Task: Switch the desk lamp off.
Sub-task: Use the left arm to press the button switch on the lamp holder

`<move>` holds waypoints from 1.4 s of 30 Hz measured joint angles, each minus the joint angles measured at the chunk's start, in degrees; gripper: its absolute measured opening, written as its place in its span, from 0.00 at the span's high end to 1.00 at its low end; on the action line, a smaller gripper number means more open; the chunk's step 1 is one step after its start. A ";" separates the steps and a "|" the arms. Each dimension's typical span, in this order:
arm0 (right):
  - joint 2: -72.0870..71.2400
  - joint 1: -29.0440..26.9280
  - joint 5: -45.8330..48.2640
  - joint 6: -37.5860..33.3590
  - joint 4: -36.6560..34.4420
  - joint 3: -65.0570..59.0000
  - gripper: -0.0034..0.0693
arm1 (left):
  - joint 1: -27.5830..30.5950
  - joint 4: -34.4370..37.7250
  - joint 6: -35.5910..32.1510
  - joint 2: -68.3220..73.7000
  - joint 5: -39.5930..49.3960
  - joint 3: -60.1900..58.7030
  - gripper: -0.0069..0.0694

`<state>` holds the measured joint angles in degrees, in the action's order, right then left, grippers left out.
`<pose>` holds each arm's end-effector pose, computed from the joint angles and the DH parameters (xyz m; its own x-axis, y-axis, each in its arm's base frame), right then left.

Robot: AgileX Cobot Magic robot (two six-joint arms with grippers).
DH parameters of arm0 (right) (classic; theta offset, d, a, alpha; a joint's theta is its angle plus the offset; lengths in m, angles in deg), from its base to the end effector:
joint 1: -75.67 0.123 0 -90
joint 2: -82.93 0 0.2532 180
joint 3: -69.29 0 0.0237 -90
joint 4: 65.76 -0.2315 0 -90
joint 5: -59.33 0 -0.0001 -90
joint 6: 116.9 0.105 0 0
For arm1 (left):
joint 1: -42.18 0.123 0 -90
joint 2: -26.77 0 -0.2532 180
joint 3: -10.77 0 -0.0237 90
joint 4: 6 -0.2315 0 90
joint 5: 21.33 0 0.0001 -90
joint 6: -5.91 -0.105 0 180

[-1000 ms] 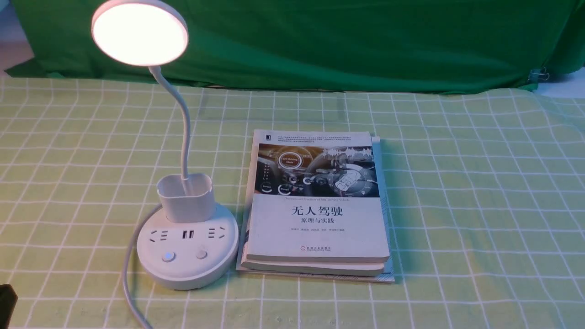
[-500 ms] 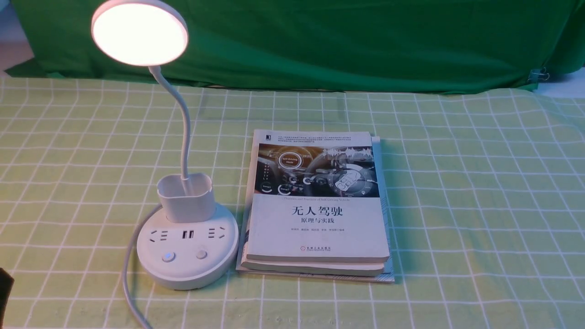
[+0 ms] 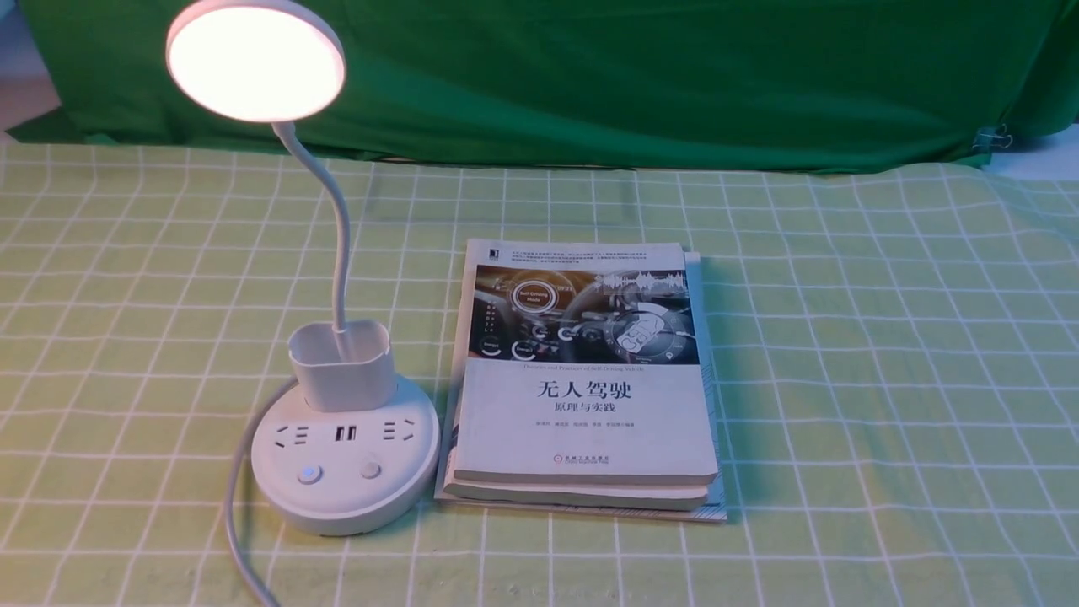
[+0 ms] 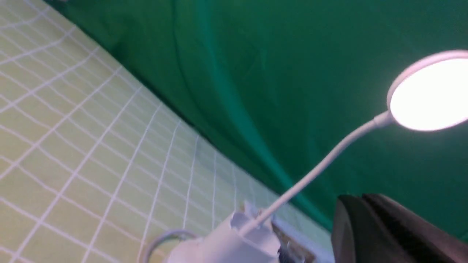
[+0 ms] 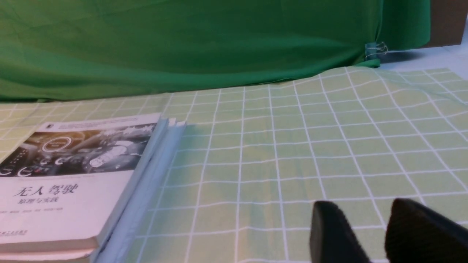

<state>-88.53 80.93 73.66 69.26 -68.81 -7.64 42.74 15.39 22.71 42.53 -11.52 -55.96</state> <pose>0.0815 0.0089 0.1846 -0.1836 0.1422 -0.9727 -0.0765 0.9844 0.1583 0.0875 -0.0057 0.2424 -0.0547 -0.6137 -0.7876 0.0238 0.7878 -0.6155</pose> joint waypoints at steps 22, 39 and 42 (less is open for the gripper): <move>0.00 0.00 -0.11 0.05 0.00 0.00 0.63 | -18.14 -8.77 -24.80 72.30 39.00 38.72 0.91; 0.00 0.00 -0.06 0.01 0.00 0.00 0.63 | -21.23 -10.76 -24.50 91.84 36.40 53.74 0.91; 0.00 0.00 -0.06 0.01 0.00 0.00 0.63 | -21.23 -11.22 -24.50 92.62 36.36 54.15 0.91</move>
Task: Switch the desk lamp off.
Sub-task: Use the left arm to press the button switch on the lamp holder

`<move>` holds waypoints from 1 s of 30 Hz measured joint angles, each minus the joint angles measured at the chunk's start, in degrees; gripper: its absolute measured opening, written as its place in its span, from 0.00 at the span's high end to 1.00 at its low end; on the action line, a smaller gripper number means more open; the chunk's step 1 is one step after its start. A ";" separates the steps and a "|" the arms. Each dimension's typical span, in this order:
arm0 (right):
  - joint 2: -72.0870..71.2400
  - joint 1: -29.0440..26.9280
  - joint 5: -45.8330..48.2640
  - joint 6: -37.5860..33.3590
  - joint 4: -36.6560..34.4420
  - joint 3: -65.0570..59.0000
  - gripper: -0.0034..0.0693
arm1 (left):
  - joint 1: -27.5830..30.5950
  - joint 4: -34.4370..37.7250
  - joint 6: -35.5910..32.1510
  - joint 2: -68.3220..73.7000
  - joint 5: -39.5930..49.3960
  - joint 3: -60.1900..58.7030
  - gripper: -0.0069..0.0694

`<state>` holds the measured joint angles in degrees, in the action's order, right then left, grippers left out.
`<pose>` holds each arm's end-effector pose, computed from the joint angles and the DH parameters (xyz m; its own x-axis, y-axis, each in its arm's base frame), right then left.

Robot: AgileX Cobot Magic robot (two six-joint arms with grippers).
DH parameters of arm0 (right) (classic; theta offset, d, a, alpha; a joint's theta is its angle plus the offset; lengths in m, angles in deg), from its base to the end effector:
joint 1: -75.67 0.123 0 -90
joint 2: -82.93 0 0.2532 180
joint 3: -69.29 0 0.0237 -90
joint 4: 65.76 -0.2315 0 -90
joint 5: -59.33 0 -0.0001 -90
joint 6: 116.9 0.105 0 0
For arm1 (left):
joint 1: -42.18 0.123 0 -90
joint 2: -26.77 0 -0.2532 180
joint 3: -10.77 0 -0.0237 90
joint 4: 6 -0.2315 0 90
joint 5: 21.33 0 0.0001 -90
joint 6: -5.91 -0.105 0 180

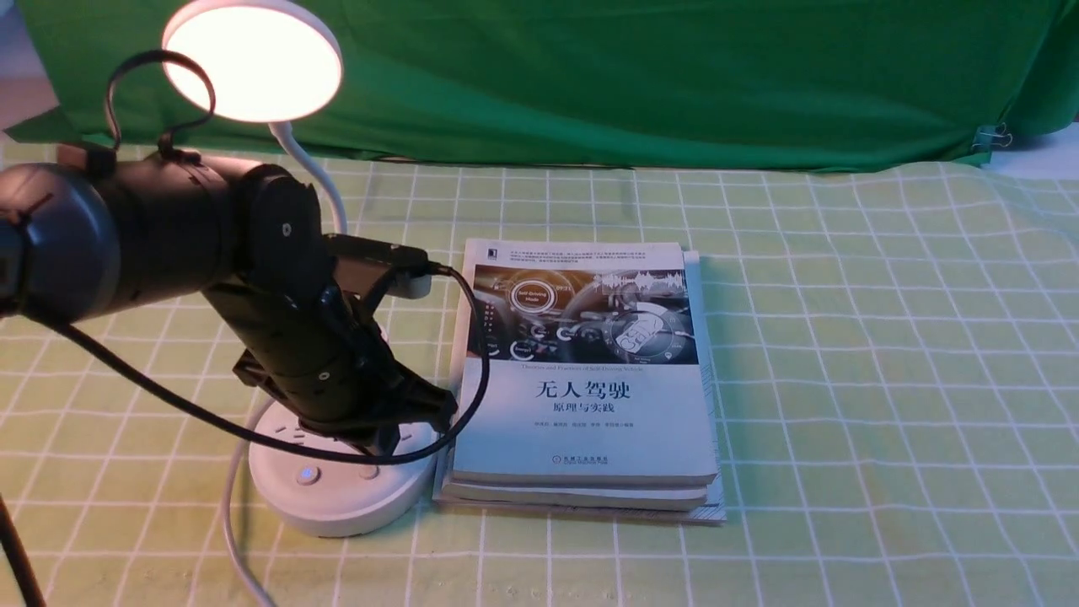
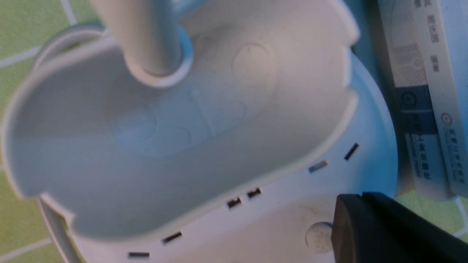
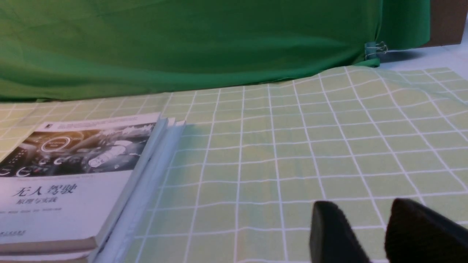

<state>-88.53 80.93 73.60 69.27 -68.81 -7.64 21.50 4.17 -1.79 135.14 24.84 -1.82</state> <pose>0.0815 0.0089 0.1847 -0.1826 0.1425 -0.9728 -0.0765 0.9844 0.1585 0.2894 -0.1236 0.1632 -0.9063 0.3535 -0.2318 0.3875 0.9138 -0.1215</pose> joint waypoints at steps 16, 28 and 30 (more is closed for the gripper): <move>0.00 0.00 0.04 0.02 0.00 0.00 0.63 | 0.13 -0.62 0.06 1.91 0.29 0.35 0.91; 0.00 0.00 0.04 0.02 0.00 0.00 0.63 | 0.13 -1.08 1.25 2.19 0.08 0.77 0.91; 0.00 0.00 0.04 0.02 0.00 0.00 0.63 | 0.13 -1.37 1.47 1.43 0.14 0.59 0.91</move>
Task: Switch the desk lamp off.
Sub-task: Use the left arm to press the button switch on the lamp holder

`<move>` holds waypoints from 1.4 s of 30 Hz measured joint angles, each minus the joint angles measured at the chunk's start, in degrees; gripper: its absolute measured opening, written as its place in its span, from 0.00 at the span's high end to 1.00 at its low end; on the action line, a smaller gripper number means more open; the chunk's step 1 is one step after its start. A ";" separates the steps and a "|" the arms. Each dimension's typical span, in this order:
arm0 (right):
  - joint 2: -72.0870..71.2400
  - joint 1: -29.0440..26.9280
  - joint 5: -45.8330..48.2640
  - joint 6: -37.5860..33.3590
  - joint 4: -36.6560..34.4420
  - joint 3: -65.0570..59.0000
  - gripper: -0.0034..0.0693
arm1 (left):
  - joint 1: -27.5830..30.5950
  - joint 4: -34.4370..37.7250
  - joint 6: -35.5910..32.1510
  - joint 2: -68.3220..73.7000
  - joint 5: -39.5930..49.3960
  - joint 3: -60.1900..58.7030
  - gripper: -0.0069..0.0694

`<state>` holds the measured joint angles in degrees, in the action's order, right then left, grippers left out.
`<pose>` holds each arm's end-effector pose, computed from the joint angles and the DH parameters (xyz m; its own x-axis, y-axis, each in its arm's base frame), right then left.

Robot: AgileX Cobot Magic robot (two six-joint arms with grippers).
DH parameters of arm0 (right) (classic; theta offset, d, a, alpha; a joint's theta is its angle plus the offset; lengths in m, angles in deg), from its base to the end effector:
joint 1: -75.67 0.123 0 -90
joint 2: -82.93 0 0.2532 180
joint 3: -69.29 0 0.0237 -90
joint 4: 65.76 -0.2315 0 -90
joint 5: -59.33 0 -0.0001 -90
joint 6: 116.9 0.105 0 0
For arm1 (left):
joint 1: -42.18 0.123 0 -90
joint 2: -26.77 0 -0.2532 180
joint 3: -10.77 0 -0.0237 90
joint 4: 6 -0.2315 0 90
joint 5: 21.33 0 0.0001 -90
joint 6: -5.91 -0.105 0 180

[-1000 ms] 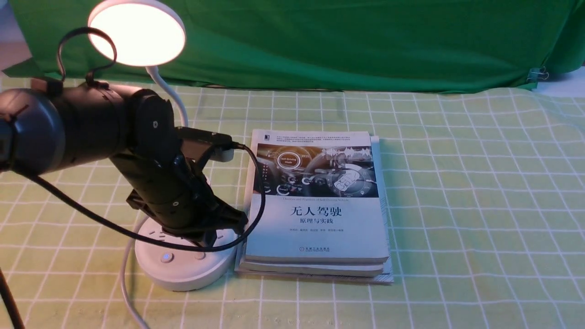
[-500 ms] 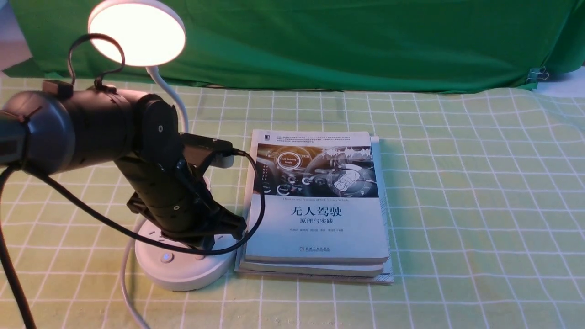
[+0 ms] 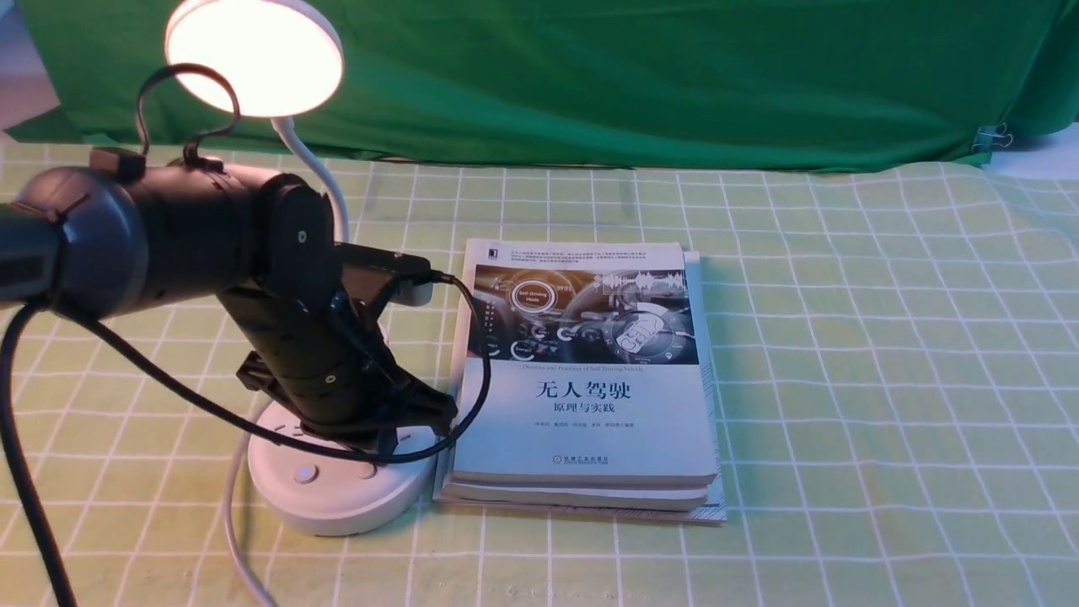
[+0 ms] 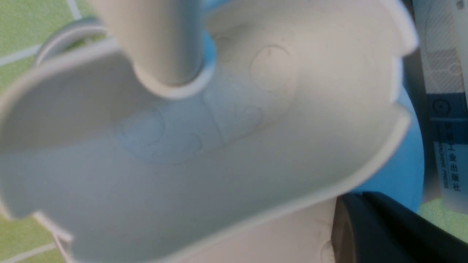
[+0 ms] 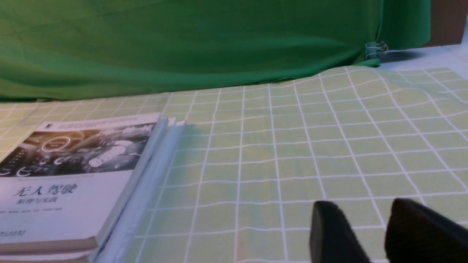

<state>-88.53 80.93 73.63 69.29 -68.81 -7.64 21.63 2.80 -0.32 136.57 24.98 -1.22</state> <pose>0.0815 0.0089 0.1846 -0.1831 0.1427 -0.9727 -0.0764 0.9843 0.1588 0.2928 -0.1222 0.1574 -0.9143 0.3451 -0.2122 0.3728 0.9216 -0.1076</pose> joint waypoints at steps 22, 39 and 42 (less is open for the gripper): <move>0.00 0.00 -0.11 0.00 0.00 0.00 0.63 | 0.00 -0.35 1.31 1.52 3.82 0.50 0.91; 0.00 0.00 -0.06 0.02 0.00 0.00 0.63 | -0.76 -0.59 1.84 -1.84 3.71 -0.05 0.91; 0.00 0.00 -0.06 0.02 0.00 0.00 0.63 | -0.83 -0.59 1.97 0.56 3.42 -0.05 0.91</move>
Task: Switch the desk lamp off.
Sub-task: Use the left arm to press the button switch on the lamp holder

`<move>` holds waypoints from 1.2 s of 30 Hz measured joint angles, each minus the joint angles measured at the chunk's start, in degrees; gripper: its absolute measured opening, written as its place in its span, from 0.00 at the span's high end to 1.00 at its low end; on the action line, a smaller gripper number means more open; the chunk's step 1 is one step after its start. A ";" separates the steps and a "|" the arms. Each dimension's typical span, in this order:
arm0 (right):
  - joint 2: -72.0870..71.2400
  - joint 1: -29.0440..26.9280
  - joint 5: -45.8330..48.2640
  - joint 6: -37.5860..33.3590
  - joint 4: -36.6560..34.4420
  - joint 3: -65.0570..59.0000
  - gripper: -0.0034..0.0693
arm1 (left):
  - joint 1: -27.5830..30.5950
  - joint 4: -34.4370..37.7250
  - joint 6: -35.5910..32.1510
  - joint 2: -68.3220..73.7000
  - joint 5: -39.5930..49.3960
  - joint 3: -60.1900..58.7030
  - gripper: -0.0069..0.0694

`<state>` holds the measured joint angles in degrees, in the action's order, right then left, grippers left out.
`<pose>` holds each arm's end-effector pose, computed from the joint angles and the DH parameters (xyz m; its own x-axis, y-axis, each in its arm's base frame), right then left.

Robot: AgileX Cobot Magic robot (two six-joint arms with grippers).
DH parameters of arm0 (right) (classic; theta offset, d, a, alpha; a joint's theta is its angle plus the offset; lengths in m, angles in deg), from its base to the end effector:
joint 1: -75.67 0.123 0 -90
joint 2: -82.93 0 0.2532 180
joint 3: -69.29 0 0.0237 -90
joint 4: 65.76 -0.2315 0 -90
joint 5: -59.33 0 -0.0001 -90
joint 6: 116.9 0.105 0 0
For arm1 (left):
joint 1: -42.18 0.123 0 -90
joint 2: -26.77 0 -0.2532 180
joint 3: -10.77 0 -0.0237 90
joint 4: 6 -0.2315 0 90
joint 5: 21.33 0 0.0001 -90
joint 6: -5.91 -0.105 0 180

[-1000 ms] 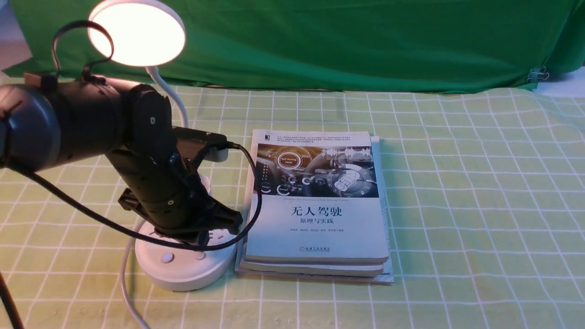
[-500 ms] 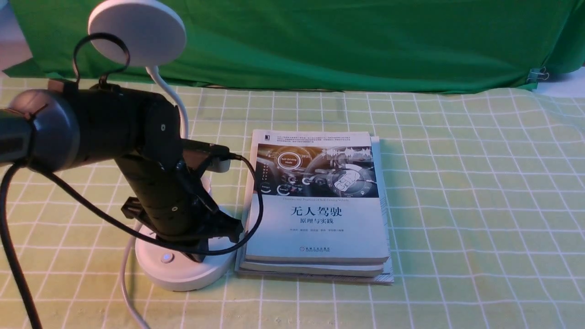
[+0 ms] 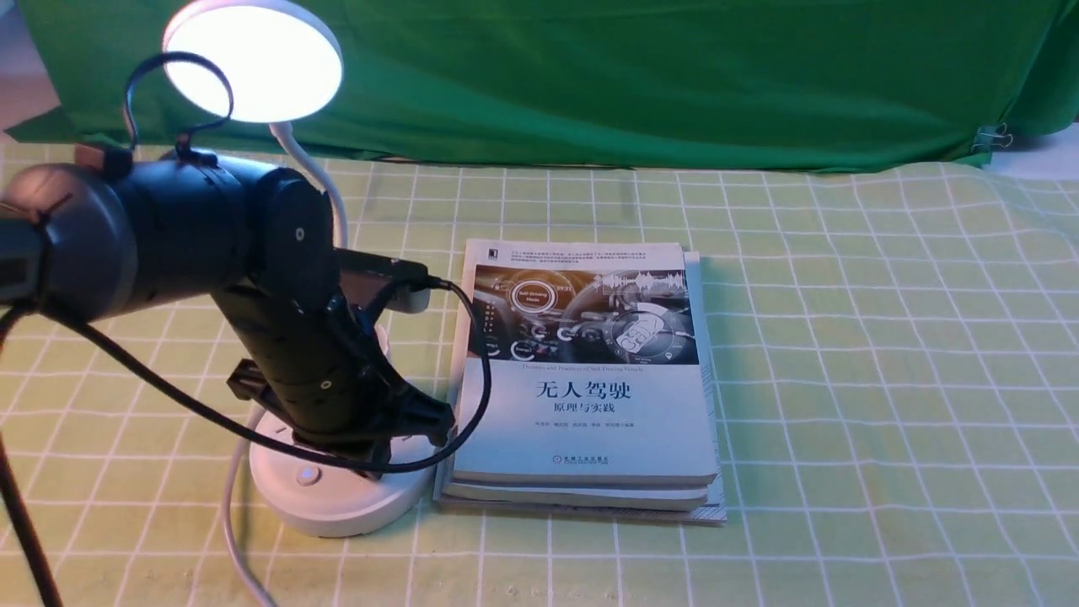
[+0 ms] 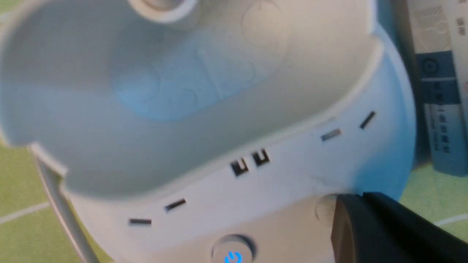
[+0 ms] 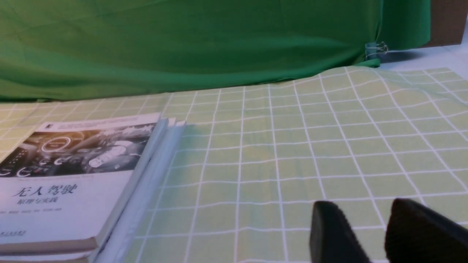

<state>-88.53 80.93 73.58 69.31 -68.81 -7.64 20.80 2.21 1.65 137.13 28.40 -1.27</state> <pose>0.0815 0.0089 0.1847 -0.1823 0.1432 -0.9728 -0.0765 0.9843 0.1592 0.2854 -0.1240 0.1530 -0.9286 0.3436 -0.1399 0.3595 0.9266 -0.1105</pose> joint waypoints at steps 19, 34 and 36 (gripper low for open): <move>0.00 0.00 0.06 0.00 0.00 0.00 0.63 | 0.00 -0.32 1.09 -4.68 0.63 -0.01 0.91; 0.00 0.00 0.06 0.00 0.00 0.00 0.63 | -0.11 -1.07 1.20 0.75 0.30 0.45 0.91; 0.00 0.00 0.06 0.00 0.00 0.00 0.63 | -0.11 -1.14 1.20 0.62 0.30 0.45 0.91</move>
<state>-88.53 80.93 73.64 69.30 -68.81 -7.64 20.70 1.07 2.85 137.75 28.70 -0.82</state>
